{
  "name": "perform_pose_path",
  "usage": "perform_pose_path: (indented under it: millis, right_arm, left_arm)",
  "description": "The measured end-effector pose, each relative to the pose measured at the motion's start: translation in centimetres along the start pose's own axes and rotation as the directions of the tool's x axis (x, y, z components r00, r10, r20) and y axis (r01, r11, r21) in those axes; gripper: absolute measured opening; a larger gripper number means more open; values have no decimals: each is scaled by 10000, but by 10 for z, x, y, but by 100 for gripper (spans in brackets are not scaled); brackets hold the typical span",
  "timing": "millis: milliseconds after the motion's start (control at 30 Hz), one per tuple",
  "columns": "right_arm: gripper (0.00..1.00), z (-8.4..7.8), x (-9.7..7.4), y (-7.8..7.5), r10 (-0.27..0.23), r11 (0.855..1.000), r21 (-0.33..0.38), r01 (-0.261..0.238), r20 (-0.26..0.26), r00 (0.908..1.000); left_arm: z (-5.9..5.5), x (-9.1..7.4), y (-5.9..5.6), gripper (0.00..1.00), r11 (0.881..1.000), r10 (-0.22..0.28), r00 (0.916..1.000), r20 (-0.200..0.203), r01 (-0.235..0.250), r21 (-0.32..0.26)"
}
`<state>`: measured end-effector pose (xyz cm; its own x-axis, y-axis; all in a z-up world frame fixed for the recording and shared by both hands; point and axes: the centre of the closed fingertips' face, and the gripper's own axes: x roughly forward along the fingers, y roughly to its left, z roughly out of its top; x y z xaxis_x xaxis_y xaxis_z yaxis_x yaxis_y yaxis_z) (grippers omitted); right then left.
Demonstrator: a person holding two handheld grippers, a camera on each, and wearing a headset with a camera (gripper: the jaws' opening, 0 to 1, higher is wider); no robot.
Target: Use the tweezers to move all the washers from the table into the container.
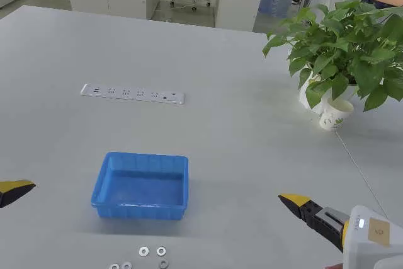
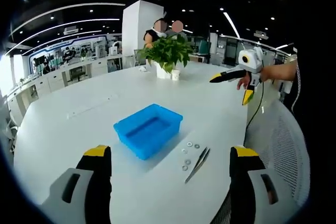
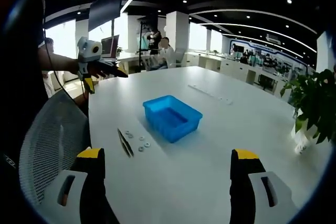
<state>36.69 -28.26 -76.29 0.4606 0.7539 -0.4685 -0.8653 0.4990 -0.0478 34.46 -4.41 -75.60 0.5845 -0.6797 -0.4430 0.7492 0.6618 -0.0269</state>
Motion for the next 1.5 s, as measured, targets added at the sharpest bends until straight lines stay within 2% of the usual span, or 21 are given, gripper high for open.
perform_pose_path:
  millis: [500, 1033, 1500]
  right_arm:
    - [100, 0, 1, -1, 29, 10000, -7, -29, 0, 10000]
    - [100, 2, 1, -2, 34, 9999, -94, -35, -20, 10000]
    - [100, 3, 0, -3, 17, 9999, -135, -17, -63, 10000]
  left_arm:
    - [0, -2, 4, 98, 10000, 53, 10000, 12, -53, 8]
    - [8, -6, 1, 98, 10000, 90, 9998, 158, -90, -26]
    - [9, -7, 2, 96, 9999, 0, 9999, 119, -2, 154]
